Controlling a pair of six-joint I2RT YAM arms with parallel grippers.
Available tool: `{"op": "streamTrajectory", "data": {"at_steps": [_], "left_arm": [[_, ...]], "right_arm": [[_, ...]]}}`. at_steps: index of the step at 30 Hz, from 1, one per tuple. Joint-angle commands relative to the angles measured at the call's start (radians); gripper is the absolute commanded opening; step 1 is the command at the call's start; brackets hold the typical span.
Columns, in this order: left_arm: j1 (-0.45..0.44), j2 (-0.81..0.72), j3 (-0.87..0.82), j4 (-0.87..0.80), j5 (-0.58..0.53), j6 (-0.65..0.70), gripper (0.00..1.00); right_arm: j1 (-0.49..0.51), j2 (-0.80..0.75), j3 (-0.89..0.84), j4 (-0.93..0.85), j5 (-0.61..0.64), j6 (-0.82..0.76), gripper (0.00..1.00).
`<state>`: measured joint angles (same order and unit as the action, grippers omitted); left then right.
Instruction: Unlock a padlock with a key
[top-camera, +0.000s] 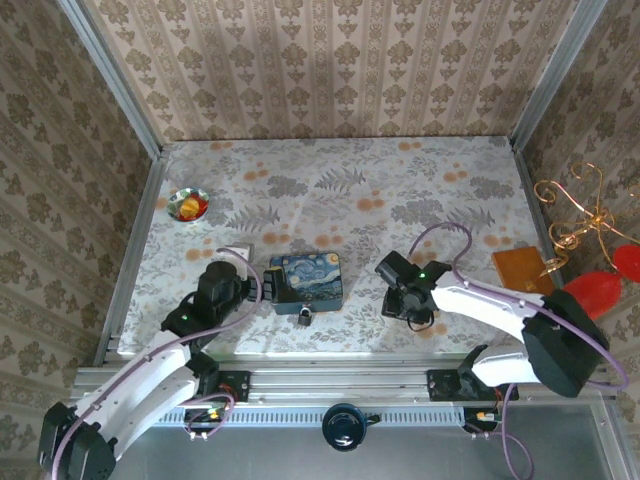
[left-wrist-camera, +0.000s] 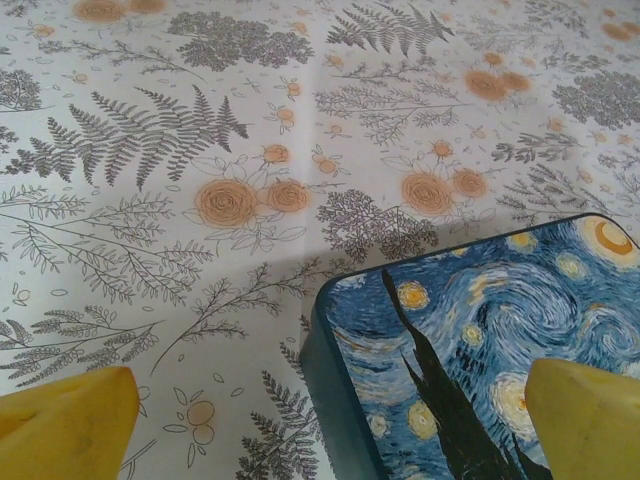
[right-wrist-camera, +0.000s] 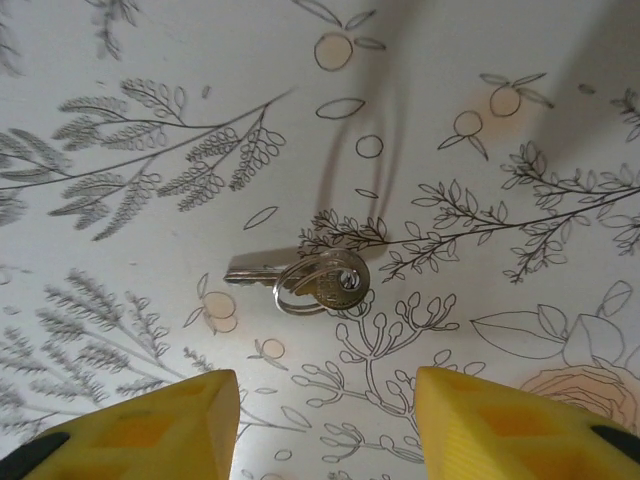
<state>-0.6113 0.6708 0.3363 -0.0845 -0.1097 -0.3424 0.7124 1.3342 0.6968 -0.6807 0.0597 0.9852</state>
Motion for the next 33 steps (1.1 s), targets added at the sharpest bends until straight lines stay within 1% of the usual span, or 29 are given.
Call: {"op": "streamTrajectory", "data": {"at_steps": [1,3,7,15,25,30,33], "left_arm": [[-0.016,-0.004,0.035,-0.021,-0.019,0.027,1.00],[-0.023,0.007,0.041,-0.031,-0.026,0.035,1.00],[-0.049,0.036,0.059,-0.049,-0.048,0.046,1.00],[-0.080,0.041,0.067,-0.052,-0.072,0.056,1.00],[-0.087,0.033,0.068,-0.055,-0.083,0.057,1.00],[-0.089,0.033,0.067,-0.057,-0.087,0.057,1.00],[-0.090,0.033,0.067,-0.054,-0.085,0.057,1.00]], "right_arm": [[0.012,0.051,0.059,-0.022,0.027,0.056,0.47],[0.012,0.101,0.079,-0.037,0.038,0.053,0.47],[0.015,0.135,0.106,-0.043,0.038,0.050,0.45],[0.015,0.141,0.113,-0.060,0.072,0.052,0.39],[0.016,0.148,0.116,-0.077,0.109,0.055,0.38],[0.016,0.161,0.123,-0.072,0.110,0.053,0.32],[0.015,0.166,0.127,-0.072,0.111,0.051,0.30]]}}
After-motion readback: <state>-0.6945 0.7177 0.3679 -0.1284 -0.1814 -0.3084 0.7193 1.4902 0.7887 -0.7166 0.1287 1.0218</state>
